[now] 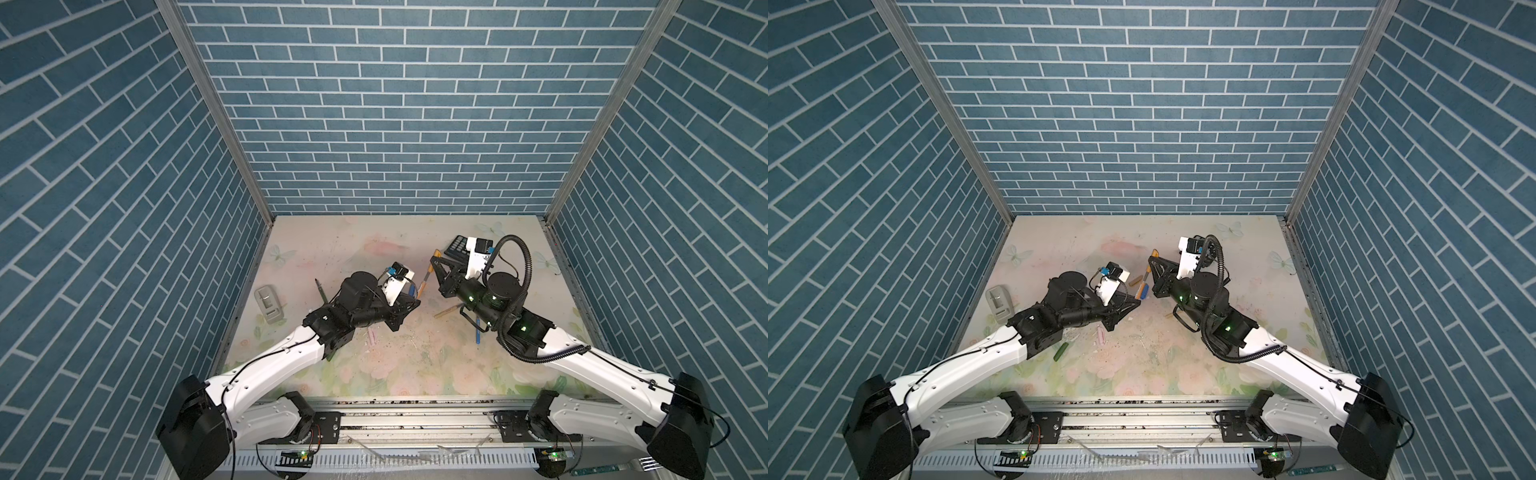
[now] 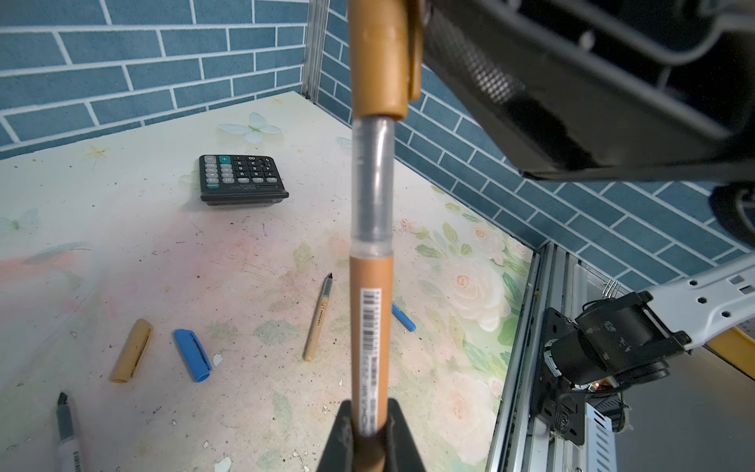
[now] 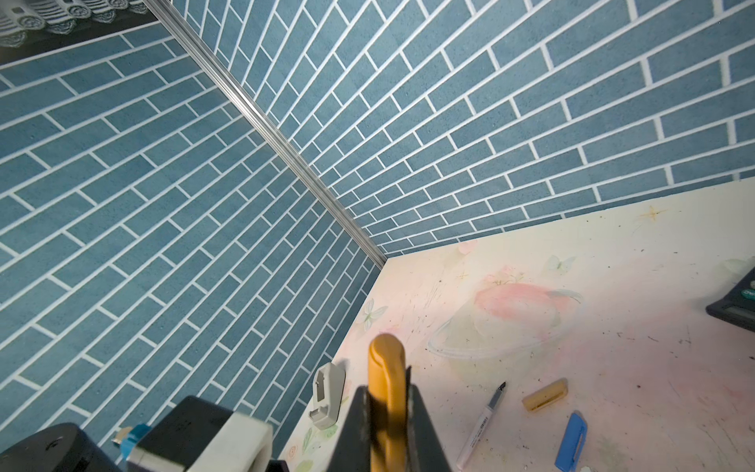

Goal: Insert the pens into the pen caps
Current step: 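Lower the orange cap onto the pen tip held upright by the left gripper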

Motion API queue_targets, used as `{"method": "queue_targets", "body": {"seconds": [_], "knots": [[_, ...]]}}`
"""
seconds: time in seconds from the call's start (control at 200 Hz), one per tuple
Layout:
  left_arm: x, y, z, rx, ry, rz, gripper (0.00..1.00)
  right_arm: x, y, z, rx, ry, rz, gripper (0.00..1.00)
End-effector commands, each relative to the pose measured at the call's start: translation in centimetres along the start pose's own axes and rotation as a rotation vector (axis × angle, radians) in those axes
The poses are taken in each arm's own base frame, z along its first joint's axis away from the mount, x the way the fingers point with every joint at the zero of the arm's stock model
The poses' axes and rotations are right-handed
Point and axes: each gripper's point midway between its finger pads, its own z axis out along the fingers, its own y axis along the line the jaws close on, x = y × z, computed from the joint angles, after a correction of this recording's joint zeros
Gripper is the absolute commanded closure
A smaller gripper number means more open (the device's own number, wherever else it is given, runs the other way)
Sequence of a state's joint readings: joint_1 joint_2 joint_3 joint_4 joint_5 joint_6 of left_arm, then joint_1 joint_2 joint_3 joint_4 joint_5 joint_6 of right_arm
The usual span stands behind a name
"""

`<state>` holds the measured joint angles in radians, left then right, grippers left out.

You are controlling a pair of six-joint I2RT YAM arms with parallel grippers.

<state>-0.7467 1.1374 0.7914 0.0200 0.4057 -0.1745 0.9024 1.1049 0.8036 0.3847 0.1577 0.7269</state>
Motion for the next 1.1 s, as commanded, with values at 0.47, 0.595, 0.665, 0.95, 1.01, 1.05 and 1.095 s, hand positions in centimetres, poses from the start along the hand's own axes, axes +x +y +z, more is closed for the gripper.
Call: {"method": "queue_targets", "body": {"seconds": [0.47,0.595,0.665,0.95,1.01,1.05,1.095], "knots": [[-2.5,-1.0,-1.1,0.030,-0.116,0.022,1.00,1.9,-1.6,0.2,0.024,0.049,0.003,0.89],[-2.8,-0.6,-1.2,0.010,-0.132,0.005,1.00,3.1,-0.5,1.0,-0.037,0.095,0.042,0.88],[-3.4,-0.3,-1.4,0.003,-0.165,-0.021,1.00,3.9,-0.1,1.3,-0.070,0.113,0.064,0.86],[-7.4,0.0,-2.1,0.013,-0.273,-0.033,1.00,5.0,1.3,1.7,-0.115,0.173,0.065,0.83],[-8.4,-0.3,-2.2,0.017,-0.279,-0.001,1.00,4.6,1.6,1.5,-0.116,0.173,0.062,0.80],[-8.6,-0.4,-2.0,0.019,-0.273,0.021,1.00,4.2,1.9,1.3,-0.116,0.170,0.049,0.77],[-8.6,-0.4,-1.7,0.020,-0.265,0.039,1.00,3.4,2.2,1.1,-0.112,0.161,0.026,0.74]]}}
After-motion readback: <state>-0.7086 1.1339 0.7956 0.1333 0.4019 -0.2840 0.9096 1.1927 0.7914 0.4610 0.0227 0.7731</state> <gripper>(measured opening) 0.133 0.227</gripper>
